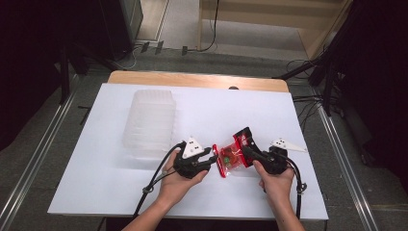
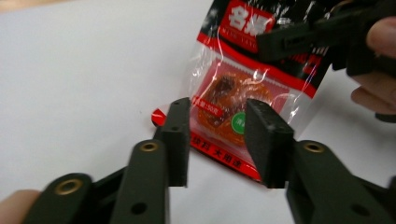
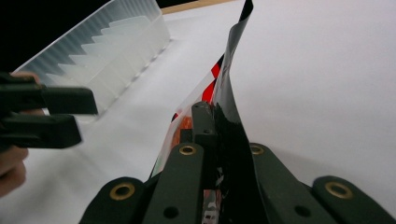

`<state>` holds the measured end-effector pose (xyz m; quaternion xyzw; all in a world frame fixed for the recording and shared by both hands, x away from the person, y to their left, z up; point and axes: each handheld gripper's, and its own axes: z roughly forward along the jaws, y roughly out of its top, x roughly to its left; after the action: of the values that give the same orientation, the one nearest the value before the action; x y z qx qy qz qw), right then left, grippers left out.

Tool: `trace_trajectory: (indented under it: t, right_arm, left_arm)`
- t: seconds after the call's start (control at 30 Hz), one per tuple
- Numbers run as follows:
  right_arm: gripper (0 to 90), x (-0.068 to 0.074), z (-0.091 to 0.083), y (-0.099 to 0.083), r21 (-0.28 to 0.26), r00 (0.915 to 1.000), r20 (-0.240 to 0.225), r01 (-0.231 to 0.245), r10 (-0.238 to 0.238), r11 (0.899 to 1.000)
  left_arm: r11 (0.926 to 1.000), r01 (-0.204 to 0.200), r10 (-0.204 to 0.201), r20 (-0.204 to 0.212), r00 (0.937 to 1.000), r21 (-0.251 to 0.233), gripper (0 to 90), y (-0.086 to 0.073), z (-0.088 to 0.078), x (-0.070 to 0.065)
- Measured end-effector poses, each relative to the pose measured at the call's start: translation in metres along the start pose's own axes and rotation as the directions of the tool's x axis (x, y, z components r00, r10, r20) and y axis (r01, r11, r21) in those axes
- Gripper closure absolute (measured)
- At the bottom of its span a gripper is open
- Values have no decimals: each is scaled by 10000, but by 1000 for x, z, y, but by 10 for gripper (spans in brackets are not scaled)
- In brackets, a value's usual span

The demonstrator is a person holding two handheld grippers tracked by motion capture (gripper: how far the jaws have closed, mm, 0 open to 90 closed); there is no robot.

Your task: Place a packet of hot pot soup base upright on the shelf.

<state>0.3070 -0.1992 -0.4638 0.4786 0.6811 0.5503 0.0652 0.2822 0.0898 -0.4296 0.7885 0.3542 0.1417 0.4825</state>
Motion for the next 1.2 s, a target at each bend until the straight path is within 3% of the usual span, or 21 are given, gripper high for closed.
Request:
trace_trajectory:
  t: [0.13, 0.33, 0.6, 0.83, 1.03, 1.2]
  right_arm:
    - [900, 9, -2, 3, -117, 9963, 43, 854, -853, 9963]
    - [900, 21, -5, 10, -146, 9815, 140, 1909, -1907, 9815]
    - [900, 28, -11, 24, -196, 9553, 376, 2941, -2933, 9556]
    - [900, 27, -9, 36, -144, 9388, 303, 3435, -3430, 9390]
    - [900, 28, -4, 45, -41, 9123, 477, 4073, -4066, 9133]
    - [900, 28, -1, 55, -45, 9079, 702, 4146, -4133, 9100]
  left_arm:
    - [9987, 254, -271, -398, 9988, -437, 309, 4, -18, 7]
    - [9935, 403, -475, -660, 9967, -1069, 140, 6, -45, 21]
    - [9853, 701, -891, -1188, 9889, -1556, 44, 4, -80, 43]
    - [9773, 824, -1167, -1715, 9782, -1951, 14, 0, -108, 62]
    - [9717, 1058, -1493, -2024, 9679, -2110, 5, -10, -126, 79]
    - [9654, 1283, -1799, -2233, 9580, -2269, 0, -19, -139, 90]
